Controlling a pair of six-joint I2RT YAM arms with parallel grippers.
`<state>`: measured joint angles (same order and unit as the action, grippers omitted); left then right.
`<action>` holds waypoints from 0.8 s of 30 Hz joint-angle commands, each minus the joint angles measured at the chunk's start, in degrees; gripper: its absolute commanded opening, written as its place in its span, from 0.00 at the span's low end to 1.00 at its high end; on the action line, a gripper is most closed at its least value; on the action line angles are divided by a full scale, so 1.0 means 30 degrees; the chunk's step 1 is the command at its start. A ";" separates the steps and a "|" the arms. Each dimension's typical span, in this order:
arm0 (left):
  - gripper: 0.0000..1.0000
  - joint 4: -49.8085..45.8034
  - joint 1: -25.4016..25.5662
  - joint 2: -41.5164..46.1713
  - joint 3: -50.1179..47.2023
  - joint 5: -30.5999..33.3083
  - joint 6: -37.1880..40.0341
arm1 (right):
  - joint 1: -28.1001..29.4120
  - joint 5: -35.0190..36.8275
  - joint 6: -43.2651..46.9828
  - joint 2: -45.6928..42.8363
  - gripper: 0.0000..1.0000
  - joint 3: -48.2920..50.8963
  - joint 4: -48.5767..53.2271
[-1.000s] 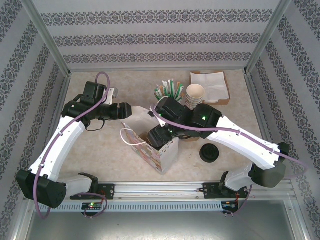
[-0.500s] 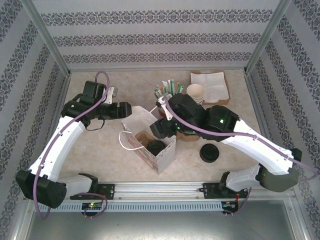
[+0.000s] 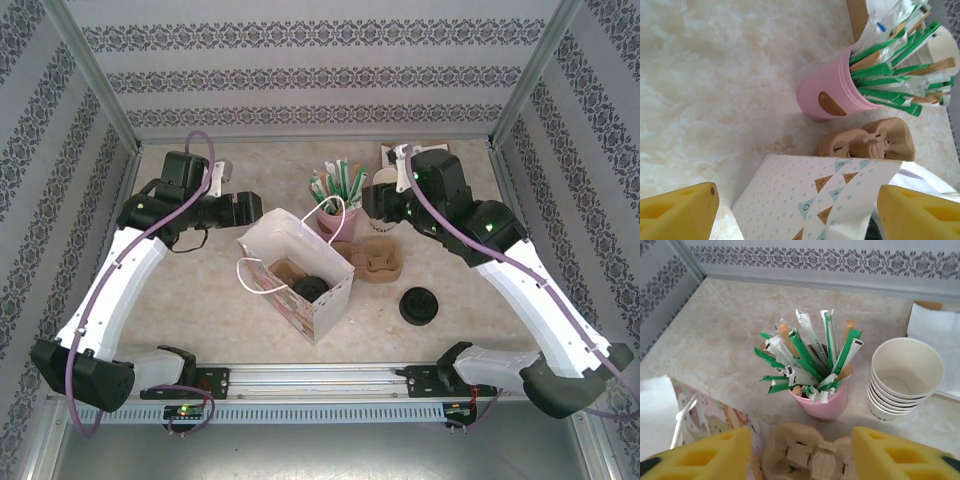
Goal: Pack the takeout coffee
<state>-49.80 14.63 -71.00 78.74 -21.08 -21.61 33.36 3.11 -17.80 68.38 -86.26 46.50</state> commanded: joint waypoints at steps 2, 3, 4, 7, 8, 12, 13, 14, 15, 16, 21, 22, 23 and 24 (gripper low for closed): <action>0.86 -0.0244 0.0172 0.0511 0.1004 0.0163 -0.0545 | -0.1698 -0.3646 0.0875 0.1166 0.44 0.0099 -0.2153; 0.86 -0.0199 0.0163 0.0616 0.1154 0.0117 -0.0651 | -0.1978 -0.3789 0.1102 0.1624 0.41 -0.0100 -0.2156; 0.86 -0.0163 0.0178 0.0715 0.1313 0.0127 -0.0728 | -0.2179 -0.3993 0.1412 0.2094 0.36 -0.0260 -0.2274; 0.87 -0.0047 0.0186 0.1025 0.1553 0.0421 -0.0922 | -0.2681 -0.4598 0.1850 0.3423 0.29 -0.0497 -0.3053; 0.87 0.0097 0.0164 0.1190 0.1467 0.0621 -0.1011 | -0.2859 -0.4988 0.1932 0.3864 0.28 -0.0583 -0.3403; 0.86 0.1418 0.0164 0.2242 0.0212 0.1160 -0.3028 | -0.3226 -0.6411 0.2371 0.5856 0.21 -0.1488 -0.4381; 0.86 0.1887 0.0171 0.2599 -0.0211 0.0960 -0.3526 | -0.3211 -0.6314 0.2376 0.6251 0.20 -0.1590 -0.4766; 0.86 0.2279 0.0183 0.2945 -0.0617 0.0912 -0.3893 | -0.3240 -0.6312 0.2402 0.6693 0.20 -0.1668 -0.5135; 0.86 0.2483 0.0189 0.3211 -0.0835 0.0971 -0.4070 | -0.3268 -0.6286 0.2390 0.7063 0.19 -0.1804 -0.5294; 0.86 0.2474 0.0164 0.3430 -0.0983 0.1169 -0.4155 | -0.3325 -0.6144 0.2439 0.7541 0.19 -0.2068 -0.5293; 0.87 0.1782 0.0169 0.3673 -0.0989 0.1501 -0.4159 | -0.3634 -0.5402 0.2404 0.9109 0.20 -0.3062 -0.4933; 0.87 0.1721 0.0165 0.3648 -0.1021 0.1465 -0.4158 | -0.3671 -0.5251 0.2390 0.9238 0.21 -0.3045 -0.5022; 0.87 0.1690 0.0167 0.3630 -0.1058 0.1475 -0.4178 | -0.3708 -0.5201 0.2381 0.9368 0.22 -0.3041 -0.5105; 0.87 0.1705 0.0179 0.3616 -0.1094 0.1465 -0.4219 | -0.3730 -0.5149 0.2417 0.9479 0.23 -0.3060 -0.5184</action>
<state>-45.80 14.63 -60.45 76.07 -17.52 -32.91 22.79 -13.26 -11.55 96.14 -93.65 32.69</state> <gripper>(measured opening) 0.867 0.222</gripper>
